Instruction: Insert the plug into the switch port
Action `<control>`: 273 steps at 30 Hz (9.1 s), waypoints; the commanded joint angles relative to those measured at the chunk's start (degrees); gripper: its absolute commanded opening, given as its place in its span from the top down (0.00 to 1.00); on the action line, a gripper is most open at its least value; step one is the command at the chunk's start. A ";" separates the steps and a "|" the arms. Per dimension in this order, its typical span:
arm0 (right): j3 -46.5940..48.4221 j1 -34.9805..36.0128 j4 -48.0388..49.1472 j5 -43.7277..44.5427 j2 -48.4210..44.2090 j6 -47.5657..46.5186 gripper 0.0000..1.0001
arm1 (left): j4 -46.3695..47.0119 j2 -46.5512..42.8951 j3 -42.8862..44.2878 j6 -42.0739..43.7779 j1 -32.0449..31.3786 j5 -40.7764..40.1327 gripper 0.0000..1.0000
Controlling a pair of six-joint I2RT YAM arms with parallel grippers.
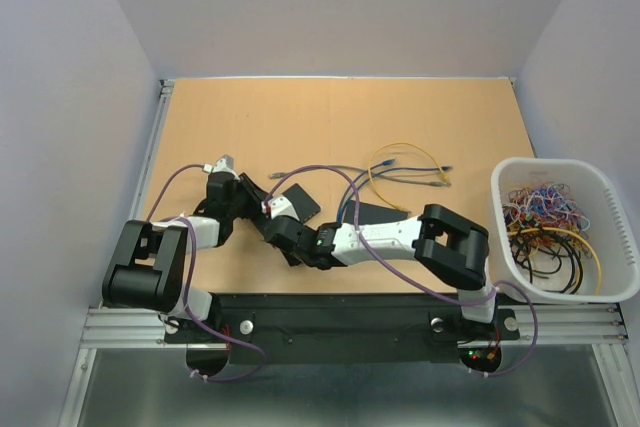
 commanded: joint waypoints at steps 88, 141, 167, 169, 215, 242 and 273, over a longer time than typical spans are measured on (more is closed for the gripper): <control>-16.47 -7.00 17.72 -1.60 -15.65 -26.56 1.00 | 1.61 14.88 2.46 2.41 -8.13 6.63 0.64; -12.79 -7.17 31.53 -1.17 -6.08 -34.48 1.00 | 4.24 17.34 -1.40 -0.31 -15.51 6.98 0.65; -2.49 -8.40 31.70 -8.81 -0.09 -33.60 1.00 | 19.88 20.77 -12.92 -13.76 -26.59 3.55 0.65; -4.60 -8.40 31.70 -8.29 -0.62 -33.17 1.00 | 20.06 20.42 -12.83 -13.76 -26.59 4.08 0.65; -1.89 -29.05 18.43 -18.22 0.33 -0.82 0.09 | -21.25 -8.41 17.14 3.11 -6.55 -3.74 0.64; 7.16 -22.90 20.37 -24.83 2.89 -15.14 0.10 | -24.67 -17.37 10.99 2.24 -3.47 -8.05 0.64; 27.21 -22.99 13.24 -13.11 24.25 -34.84 0.11 | -49.99 -32.23 23.47 17.88 -3.21 -5.94 0.58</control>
